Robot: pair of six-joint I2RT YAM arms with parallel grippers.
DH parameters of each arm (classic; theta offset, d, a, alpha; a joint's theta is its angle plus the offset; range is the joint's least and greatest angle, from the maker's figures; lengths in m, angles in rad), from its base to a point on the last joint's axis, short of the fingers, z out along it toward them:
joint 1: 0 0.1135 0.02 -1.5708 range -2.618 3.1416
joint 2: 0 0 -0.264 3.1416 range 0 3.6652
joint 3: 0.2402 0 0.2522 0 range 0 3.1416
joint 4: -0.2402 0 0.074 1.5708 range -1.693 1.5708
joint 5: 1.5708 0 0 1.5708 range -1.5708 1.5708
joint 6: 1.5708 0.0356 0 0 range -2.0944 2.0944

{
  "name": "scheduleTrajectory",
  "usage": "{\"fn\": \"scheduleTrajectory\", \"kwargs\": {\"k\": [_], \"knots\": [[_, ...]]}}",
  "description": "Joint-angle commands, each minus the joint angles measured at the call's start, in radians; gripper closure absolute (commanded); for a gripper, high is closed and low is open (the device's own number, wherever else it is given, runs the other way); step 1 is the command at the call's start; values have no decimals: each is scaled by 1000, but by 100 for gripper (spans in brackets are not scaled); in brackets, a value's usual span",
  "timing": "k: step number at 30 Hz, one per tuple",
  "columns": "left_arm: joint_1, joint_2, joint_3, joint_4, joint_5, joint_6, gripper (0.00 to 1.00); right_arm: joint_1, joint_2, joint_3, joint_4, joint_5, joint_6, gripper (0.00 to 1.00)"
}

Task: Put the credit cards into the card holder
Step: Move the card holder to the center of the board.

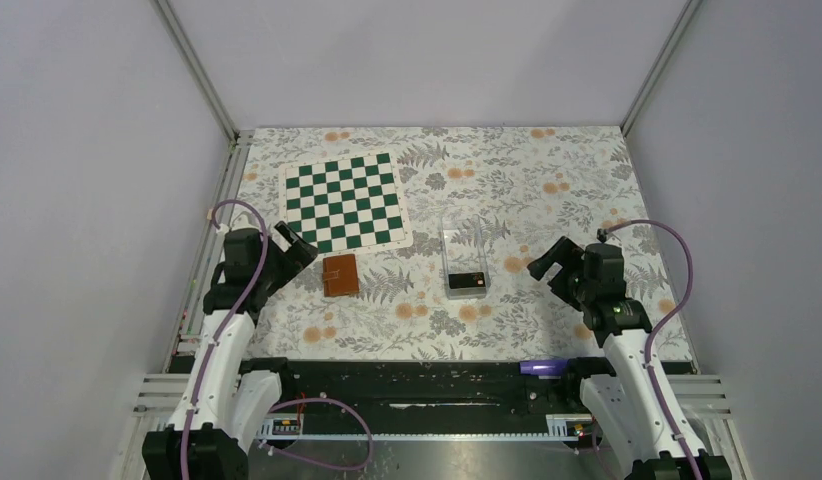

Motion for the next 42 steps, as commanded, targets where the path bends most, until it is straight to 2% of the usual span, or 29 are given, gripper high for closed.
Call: {"fn": "scheduleTrajectory", "kwargs": {"k": [1, 6, 12, 15, 23, 29, 42], "knots": [[4, 33, 13, 27, 53, 22, 1, 4, 3, 1, 8, -57, -39, 2], [4, 118, 52, -7, 97, 56, 1, 4, 18, 12, 10, -101, -89, 2], [-9, 311, 142, -98, 114, 108, 1, 4, 59, 20, 10, -160, -97, 1], [-39, 409, 191, -157, 60, 117, 1, 4, 86, 22, 11, -178, -106, 2], [-243, 610, 342, -238, -106, 99, 3, 4, 92, 34, -8, -194, -119, 2], [-309, 757, 447, -311, -268, 77, 4, 3, 71, 30, -32, -196, -124, 2], [-448, 983, 536, -363, -330, 69, 5, 4, 79, 49, -62, -202, -157, 2]]}}
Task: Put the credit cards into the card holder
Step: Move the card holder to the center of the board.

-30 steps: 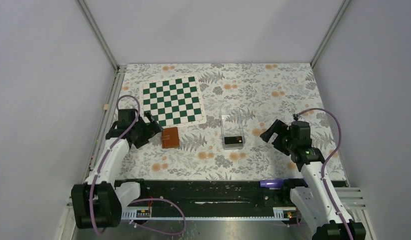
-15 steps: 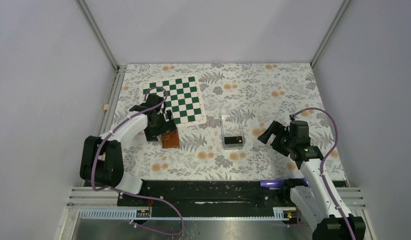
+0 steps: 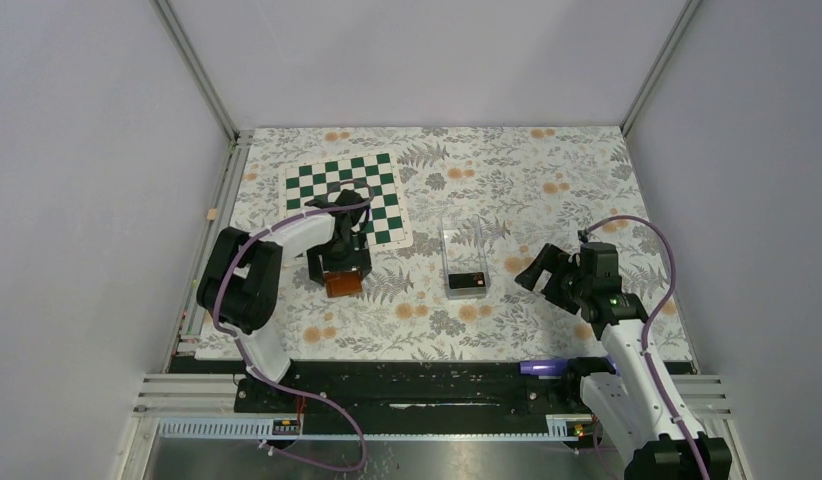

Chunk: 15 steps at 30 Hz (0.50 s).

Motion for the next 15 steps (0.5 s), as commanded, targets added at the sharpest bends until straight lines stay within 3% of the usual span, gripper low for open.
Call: {"fn": "scheduleTrajectory", "kwargs": {"k": [1, 8, 15], "knots": [[-17, 34, 35, -30, -52, -9, 8, 4, 11, 55, -34, -22, -36, 2], [-39, 1, 40, -29, -33, -3, 29, 4, 79, 130, -96, -41, -80, 1], [-78, -89, 4, -24, 2, -23, 34, 34, 201, 217, -126, -80, -37, 1]]}}
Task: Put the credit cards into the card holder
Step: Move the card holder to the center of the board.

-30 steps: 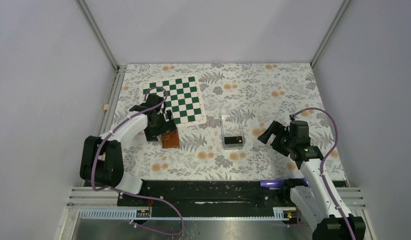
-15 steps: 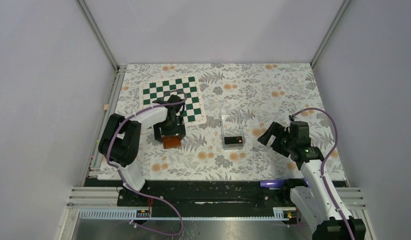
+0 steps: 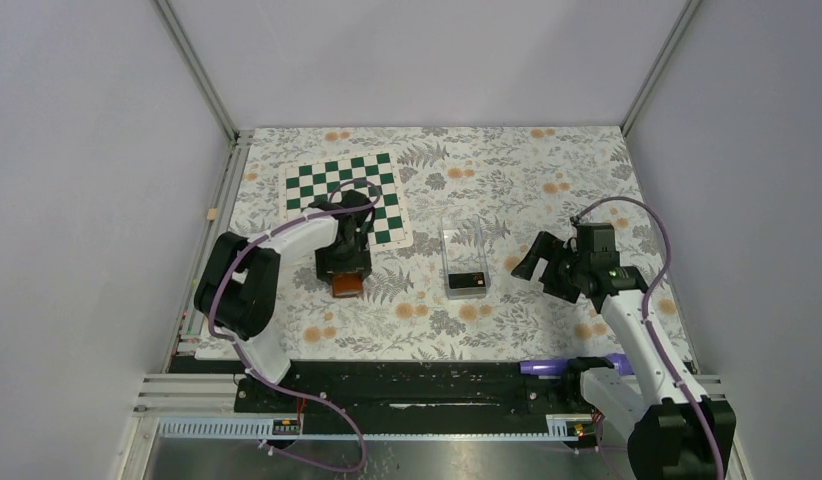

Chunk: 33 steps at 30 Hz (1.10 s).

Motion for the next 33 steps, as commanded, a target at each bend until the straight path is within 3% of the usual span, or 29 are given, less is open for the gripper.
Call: {"fn": "scheduleTrajectory", "kwargs": {"k": [1, 5, 9, 13, 19, 23, 33], "knots": [[-35, -88, -26, 7, 23, -20, 33, 55, 63, 82, -41, -32, 16, 1], [-75, -141, -59, 8, 32, -36, 33, 175, 150, 163, -110, 70, 48, 1], [-98, -182, -89, 9, 37, -55, 32, 257, 257, 235, -180, 126, 104, 8], [-120, -191, -111, 25, 45, -59, 32, 286, 335, 252, -177, 125, 143, 16], [-152, -176, -129, 52, 63, -69, 32, 313, 395, 253, -120, 72, 220, 21], [-163, -160, -144, 74, 71, -77, 32, 336, 413, 242, -91, 136, 299, 24], [-183, -150, -182, 112, 94, -94, 31, 369, 539, 267, -11, 141, 365, 43]]}}
